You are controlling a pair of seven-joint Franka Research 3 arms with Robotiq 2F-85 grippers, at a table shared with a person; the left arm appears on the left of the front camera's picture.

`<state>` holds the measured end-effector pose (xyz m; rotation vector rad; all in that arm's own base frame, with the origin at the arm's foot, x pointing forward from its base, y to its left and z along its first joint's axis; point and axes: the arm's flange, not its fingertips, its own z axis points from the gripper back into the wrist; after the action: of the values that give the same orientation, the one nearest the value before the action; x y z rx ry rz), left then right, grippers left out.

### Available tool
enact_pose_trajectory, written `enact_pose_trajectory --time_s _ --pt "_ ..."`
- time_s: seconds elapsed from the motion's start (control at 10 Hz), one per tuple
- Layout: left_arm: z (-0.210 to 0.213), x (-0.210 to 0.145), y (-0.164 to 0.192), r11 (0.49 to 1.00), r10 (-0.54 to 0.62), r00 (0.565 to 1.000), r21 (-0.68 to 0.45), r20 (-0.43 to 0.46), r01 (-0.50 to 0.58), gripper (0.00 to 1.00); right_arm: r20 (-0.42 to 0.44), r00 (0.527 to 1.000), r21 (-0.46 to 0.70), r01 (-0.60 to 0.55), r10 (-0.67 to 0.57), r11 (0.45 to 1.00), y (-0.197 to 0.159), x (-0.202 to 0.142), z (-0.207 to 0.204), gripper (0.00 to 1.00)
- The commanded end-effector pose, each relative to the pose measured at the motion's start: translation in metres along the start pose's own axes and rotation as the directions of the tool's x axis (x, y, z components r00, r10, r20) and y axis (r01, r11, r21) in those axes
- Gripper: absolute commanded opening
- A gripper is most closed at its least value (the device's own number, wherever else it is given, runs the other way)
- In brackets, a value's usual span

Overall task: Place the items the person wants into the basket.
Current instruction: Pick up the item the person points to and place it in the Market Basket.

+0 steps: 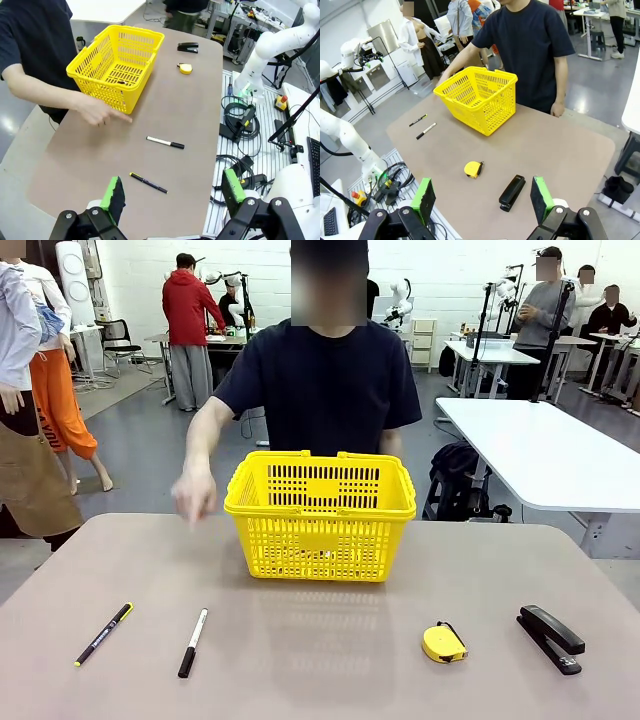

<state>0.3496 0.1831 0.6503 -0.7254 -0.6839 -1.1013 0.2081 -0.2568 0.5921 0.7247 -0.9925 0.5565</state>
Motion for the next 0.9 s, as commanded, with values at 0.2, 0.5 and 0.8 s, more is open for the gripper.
enact_pose_trajectory --time_s 0.2,0.5,0.8 --pt "0.002 0.0 -0.001 1.0 -0.014 1.0 -0.002 0.014 0.014 1.0 0.022 1.0 0.008 -0.019 0.018 1.0 -0.001 0.002 0.001 1.0" --pt "0.002 0.0 -0.001 1.0 -0.014 1.0 -0.002 0.014 0.014 1.0 0.022 1.0 0.008 -0.019 0.018 1.0 -0.001 0.002 0.001 1.0" --pt "-0.027 0.051 -0.04 0.963 -0.005 1.0 0.271 -0.012 0.008 1.0 0.022 1.0 0.008 -0.019 0.018 1.0 -0.001 0.002 0.001 1.0"
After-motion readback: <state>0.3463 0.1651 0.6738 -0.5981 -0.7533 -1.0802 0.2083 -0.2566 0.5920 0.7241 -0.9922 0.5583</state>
